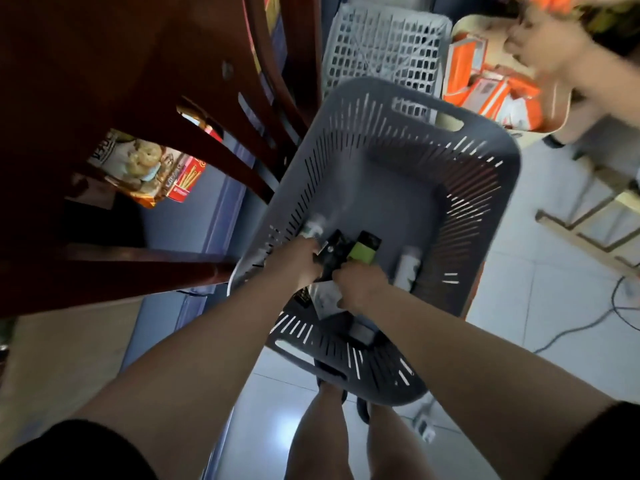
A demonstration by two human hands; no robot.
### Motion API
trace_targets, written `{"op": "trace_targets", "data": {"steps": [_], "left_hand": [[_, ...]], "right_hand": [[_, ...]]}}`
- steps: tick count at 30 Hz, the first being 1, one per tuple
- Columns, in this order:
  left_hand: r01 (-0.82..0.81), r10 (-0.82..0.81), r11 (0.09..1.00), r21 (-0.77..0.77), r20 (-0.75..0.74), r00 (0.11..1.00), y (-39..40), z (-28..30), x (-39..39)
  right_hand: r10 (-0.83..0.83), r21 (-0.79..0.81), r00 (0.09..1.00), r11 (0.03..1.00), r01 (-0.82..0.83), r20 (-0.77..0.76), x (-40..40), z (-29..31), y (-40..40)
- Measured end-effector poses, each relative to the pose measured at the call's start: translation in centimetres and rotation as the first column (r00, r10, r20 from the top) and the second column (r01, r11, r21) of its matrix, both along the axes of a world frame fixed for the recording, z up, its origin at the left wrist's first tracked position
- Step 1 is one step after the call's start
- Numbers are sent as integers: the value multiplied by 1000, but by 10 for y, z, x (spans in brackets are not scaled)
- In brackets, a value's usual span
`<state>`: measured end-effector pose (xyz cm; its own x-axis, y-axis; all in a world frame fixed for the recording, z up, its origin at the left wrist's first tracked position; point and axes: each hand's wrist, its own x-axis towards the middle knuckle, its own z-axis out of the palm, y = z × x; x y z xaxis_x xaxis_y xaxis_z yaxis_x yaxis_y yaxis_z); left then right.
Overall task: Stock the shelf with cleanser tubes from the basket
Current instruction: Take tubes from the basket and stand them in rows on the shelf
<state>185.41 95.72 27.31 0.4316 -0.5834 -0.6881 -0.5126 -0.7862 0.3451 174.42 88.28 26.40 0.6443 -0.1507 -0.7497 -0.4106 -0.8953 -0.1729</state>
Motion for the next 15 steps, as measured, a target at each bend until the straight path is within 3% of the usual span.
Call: {"op": "trace_targets", "data": {"steps": [5,9,11,13,15], "left_hand": [[-88,87,996,-19,-20,996,-2,-15,1],[-169,166,985,-26,-81,983,2,-25,-2],[-200,198,980,-12,-105,975,5,-28,-2],[-204,203,979,5,-117,972,7,-30,-3],[-194,192,981,-4,-123,974,6,-31,-3]], "right_hand": [[136,-144,990,981,-128,48,-3,-18,10],[110,-96,992,990,-103,64,-6,-21,9],[-7,-46,997,999,11,76,-11,-21,3],[-231,44,970,973,228,75,-14,-21,-10],[-504,165,862,856,490,53,-13,-17,-28]]}}
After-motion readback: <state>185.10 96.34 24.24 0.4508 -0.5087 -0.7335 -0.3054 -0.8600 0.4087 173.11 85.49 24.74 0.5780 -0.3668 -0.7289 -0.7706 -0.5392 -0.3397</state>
